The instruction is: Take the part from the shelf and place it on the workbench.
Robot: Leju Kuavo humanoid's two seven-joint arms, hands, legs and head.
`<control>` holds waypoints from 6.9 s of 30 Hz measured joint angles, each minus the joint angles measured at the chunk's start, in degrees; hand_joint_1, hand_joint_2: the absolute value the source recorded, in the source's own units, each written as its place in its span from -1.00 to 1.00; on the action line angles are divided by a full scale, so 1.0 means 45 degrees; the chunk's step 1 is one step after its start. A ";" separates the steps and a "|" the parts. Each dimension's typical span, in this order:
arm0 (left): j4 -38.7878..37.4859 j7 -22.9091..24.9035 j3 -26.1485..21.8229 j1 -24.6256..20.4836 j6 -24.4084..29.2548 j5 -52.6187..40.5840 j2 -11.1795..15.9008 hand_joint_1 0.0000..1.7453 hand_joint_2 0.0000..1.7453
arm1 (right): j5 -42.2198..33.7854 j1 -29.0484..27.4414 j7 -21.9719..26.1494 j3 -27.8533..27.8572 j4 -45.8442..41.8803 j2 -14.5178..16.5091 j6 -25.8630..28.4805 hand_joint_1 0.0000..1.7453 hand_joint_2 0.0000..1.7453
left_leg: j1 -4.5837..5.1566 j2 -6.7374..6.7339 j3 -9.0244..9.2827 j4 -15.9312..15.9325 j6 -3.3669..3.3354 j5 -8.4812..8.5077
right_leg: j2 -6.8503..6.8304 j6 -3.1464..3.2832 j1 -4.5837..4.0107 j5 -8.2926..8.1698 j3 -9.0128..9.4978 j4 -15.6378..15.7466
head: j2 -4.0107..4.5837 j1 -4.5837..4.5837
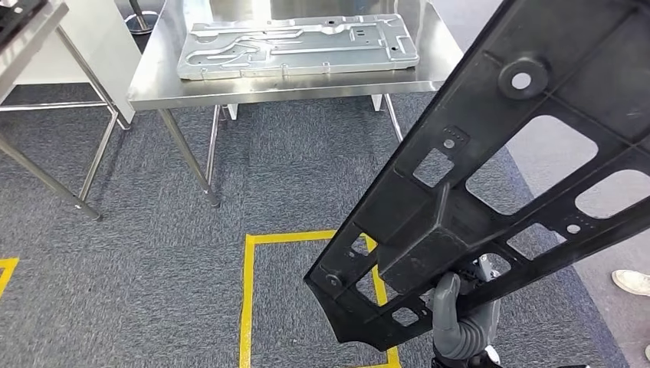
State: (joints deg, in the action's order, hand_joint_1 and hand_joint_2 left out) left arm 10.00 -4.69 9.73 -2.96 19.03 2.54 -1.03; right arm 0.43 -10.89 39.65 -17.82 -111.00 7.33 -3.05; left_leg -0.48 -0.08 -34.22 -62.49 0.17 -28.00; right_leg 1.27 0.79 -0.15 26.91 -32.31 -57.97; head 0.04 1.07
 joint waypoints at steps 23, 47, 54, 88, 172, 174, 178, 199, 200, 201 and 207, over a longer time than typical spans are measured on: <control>-0.0002 0.0478 -0.0010 -0.0036 0.0239 -0.0040 -0.0225 -1.00 1.00 | 0.0624 0.0017 -0.0009 -0.0393 -0.0278 0.0005 -0.0049 1.00 1.00 | -0.0041 -0.0076 0.0506 -0.0566 0.0094 -0.0738 | -0.0325 0.0096 0.0109 -0.0096 0.0004 0.0127 | 0.0000 0.0079; -0.0036 0.0557 -0.0115 0.0120 0.0239 0.0068 -0.0333 -1.00 1.00 | 0.0641 -0.0105 0.0002 -0.0454 -0.0241 -0.0041 -0.0052 1.00 1.00 | -0.0075 0.0080 0.1934 0.0936 -0.0254 -0.1196 | -0.0362 -0.0569 0.0166 -0.0475 -0.1712 -0.0916 | 0.0000 0.0202; -0.0032 0.0530 -0.0123 0.0032 0.0227 0.0028 -0.0345 -1.00 1.00 | 0.0639 -0.0153 0.0027 -0.0464 -0.0264 -0.0039 -0.0029 1.00 1.00 | -0.0070 0.0057 0.1004 -0.1392 0.0107 -0.0842 | -0.0269 0.0038 0.0126 -0.0301 -0.0414 -0.0020 | 0.0000 0.0097; -0.0051 0.0569 -0.0138 -0.0075 0.0003 0.0028 -0.0295 -1.00 1.00 | 0.0874 0.0030 -0.0220 -0.0574 -0.0410 -0.0001 0.0188 1.00 1.00 | 0.0105 0.0120 0.0109 -0.2354 0.0174 -0.2290 | -0.0216 0.0337 0.0019 -0.0279 -0.0528 -0.0407 | 0.0000 0.0158; -0.0046 0.1378 -0.1422 0.0082 -0.0287 0.0659 -0.1162 -1.00 1.00 | 1.8514 1.1076 -0.8045 0.2295 1.4853 -0.5322 0.8327 1.00 1.00 | 0.0271 0.0281 0.0177 0.0906 -0.0359 0.0518 | -0.0255 -0.0402 0.0168 -0.0465 -0.0766 -0.0293 | 0.0000 0.0033; -0.0046 0.1410 -0.1433 0.0087 -0.0295 0.0630 -0.1158 -1.00 1.00 | 1.8738 1.2283 -0.8106 0.2295 1.6148 -0.5698 0.7807 1.00 1.00 | 0.0296 0.0291 0.0129 0.0892 -0.0283 0.0498 | -0.0276 -0.0290 0.0233 -0.0485 -0.0805 -0.0262 | 0.0000 0.0024; -0.0046 0.1551 -0.1446 0.0018 -0.0401 0.0556 -0.1156 -1.00 1.00 | 1.9394 1.4419 -0.8539 0.2138 1.8021 -0.6103 0.6310 1.00 1.00 | 0.0305 0.0277 -0.0710 -0.1034 -0.0047 -0.0560 | -0.0312 -0.0057 0.0314 -0.0496 -0.0761 -0.0209 | 0.0000 -0.0103; -0.0036 0.1938 -0.1407 -0.0049 -0.0415 0.0147 -0.1299 -1.00 1.00 | 1.9824 1.9739 -0.9035 -0.1586 2.0780 -0.5685 0.3111 1.00 1.00 | 0.0309 0.0324 0.0233 0.1023 -0.0645 0.0610 | -0.0275 -0.0664 0.0379 -0.0203 -0.1863 -0.2116 | 0.0000 -0.0076; -0.0038 0.1937 -0.1404 -0.0056 -0.0409 0.0119 -0.1297 -1.00 1.00 | 1.9786 1.9777 -0.8998 -0.1626 2.0819 -0.5504 0.3144 1.00 1.00 | 0.0327 0.0334 0.0230 0.0946 -0.0587 0.0537 | -0.0276 -0.0644 0.0365 -0.0503 -0.1491 -0.1342 | 0.0000 -0.0073; -0.0038 0.1937 -0.1401 -0.0056 -0.0403 0.0092 -0.1295 -1.00 1.00 | 1.9746 1.9803 -0.8967 -0.1661 2.0854 -0.5308 0.3173 1.00 1.00 | 0.0343 0.0345 0.0213 0.0885 -0.0524 0.0478 | -0.0261 -0.0589 0.0342 -0.0667 -0.1211 -0.0757 | 0.0000 -0.0074; -0.0036 0.1954 -0.1376 -0.0075 -0.0390 -0.0062 -0.1276 -1.00 1.00 | 1.9568 1.9558 -0.8958 -0.1741 2.1014 -0.4137 0.3234 1.00 1.00 | 0.0410 0.0339 -0.0085 0.0224 -0.0173 -0.0015 | -0.0250 -0.0154 0.0409 -0.0601 -0.1012 -0.0352 | 0.0000 -0.0161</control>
State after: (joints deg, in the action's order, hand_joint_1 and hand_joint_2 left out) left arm 9.84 4.10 3.54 -3.30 17.28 2.26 -6.78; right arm 88.49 77.12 -0.66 -25.66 -16.44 -11.29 11.50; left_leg 1.36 1.45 -34.60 -61.48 -0.60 -28.06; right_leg 0.14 0.09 1.69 24.20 -36.87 -59.55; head 0.04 0.34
